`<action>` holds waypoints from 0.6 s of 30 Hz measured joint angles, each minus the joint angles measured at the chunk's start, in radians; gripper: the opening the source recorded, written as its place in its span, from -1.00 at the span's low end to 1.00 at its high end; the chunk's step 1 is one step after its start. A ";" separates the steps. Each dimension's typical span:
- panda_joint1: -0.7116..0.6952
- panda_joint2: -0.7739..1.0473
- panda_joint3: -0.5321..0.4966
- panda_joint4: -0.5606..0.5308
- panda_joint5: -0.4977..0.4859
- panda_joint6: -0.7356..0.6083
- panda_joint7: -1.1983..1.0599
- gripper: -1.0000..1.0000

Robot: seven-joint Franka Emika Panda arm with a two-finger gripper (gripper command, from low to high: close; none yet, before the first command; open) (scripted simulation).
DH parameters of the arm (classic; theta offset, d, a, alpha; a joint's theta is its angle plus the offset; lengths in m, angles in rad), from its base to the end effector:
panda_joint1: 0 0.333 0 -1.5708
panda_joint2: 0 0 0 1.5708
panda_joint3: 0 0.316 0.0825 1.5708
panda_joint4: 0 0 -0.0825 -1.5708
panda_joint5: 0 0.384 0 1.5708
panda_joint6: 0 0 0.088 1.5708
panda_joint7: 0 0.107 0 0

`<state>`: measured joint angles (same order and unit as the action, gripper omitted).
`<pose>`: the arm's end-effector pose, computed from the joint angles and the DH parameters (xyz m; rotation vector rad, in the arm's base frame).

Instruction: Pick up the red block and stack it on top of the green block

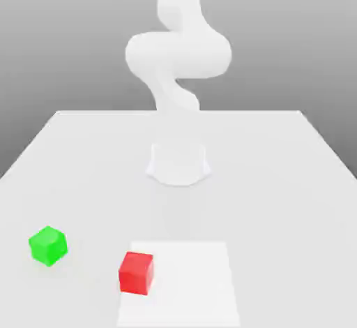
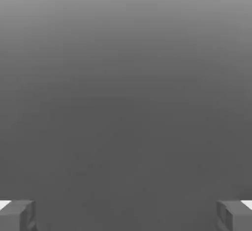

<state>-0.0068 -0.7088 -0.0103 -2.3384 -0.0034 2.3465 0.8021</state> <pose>0.3817 -0.0078 0.6635 -2.4880 1.0781 -0.9363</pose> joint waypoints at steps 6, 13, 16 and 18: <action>-0.020 0.224 -0.026 -0.095 -0.003 0.116 0.002 0.00; -0.041 0.477 -0.057 -0.202 0.000 0.246 0.000 0.00; -0.051 0.586 -0.070 -0.248 0.006 0.302 -0.004 0.00; -0.063 0.659 -0.076 -0.278 0.011 0.339 -0.008 0.00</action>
<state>-0.0702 -0.0499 -0.0862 -2.6165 0.0078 2.6858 0.7940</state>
